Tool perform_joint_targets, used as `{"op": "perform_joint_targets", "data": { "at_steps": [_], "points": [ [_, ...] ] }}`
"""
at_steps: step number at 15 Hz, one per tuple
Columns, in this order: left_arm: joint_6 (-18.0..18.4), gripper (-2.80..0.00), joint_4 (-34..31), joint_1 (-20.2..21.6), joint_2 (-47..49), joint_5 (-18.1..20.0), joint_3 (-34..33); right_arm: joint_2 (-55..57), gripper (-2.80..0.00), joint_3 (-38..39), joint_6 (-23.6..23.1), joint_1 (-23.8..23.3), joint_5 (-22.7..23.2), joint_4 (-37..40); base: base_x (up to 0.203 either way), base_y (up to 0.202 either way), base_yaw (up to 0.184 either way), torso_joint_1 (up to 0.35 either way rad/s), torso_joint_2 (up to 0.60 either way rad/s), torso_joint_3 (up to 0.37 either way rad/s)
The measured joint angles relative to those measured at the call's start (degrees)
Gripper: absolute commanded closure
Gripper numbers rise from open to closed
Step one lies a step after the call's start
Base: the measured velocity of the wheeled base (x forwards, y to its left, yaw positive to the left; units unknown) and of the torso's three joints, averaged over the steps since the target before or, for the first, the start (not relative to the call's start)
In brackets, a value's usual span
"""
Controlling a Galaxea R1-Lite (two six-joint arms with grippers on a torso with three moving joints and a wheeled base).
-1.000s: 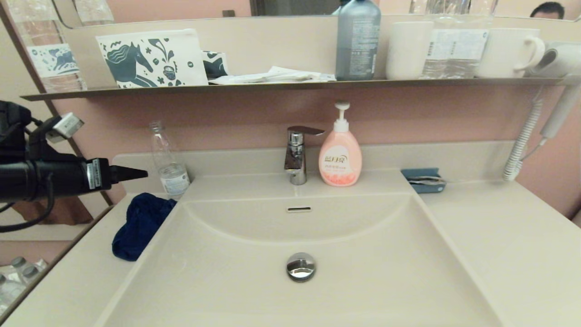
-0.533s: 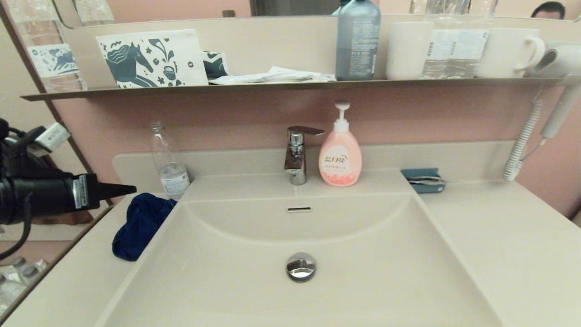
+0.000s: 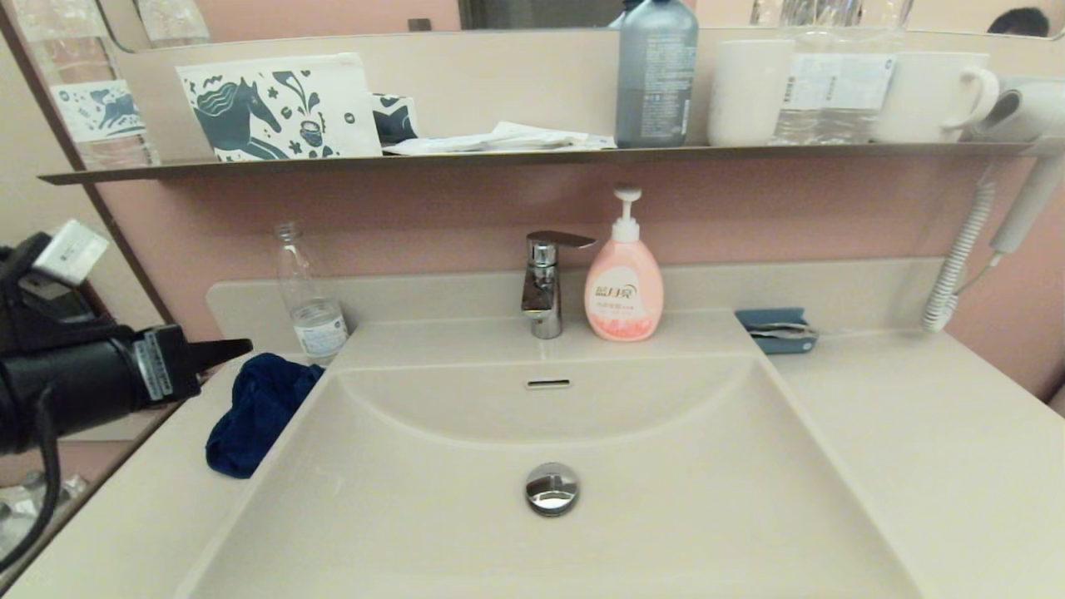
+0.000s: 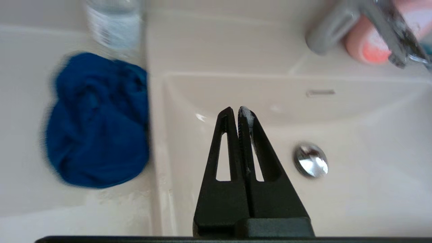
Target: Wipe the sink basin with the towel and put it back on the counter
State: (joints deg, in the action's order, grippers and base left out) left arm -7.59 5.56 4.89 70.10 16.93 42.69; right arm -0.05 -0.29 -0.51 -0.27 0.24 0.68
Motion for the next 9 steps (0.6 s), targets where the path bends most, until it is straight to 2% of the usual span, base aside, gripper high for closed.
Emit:
{"op": "perform_joint_targets", "data": {
  "at_steps": [4, 6, 9],
  "points": [
    [-0.3, 0.0, -0.8, -2.5, -13.0, -6.7, -5.0, 0.0, 0.0, 0.0, 0.0, 0.0, 0.0, 0.0, 0.0, 0.0, 0.0, 0.0, 0.0, 0.0],
    [-0.3, 0.0, -4.7, -2.8, -20.8, -7.9, -6.4, 0.0, 0.0, 0.0, 0.0, 0.0, 0.0, 0.0, 0.0, 0.0, 0.0, 0.0, 0.0, 0.0],
    [-0.3, 0.0, -12.9, -3.0, -32.9, -7.8, -8.8, 0.0, 0.0, 0.0, 0.0, 0.0, 0.0, 0.0, 0.0, 0.0, 0.0, 0.0, 0.0, 0.0]
  ]
}}
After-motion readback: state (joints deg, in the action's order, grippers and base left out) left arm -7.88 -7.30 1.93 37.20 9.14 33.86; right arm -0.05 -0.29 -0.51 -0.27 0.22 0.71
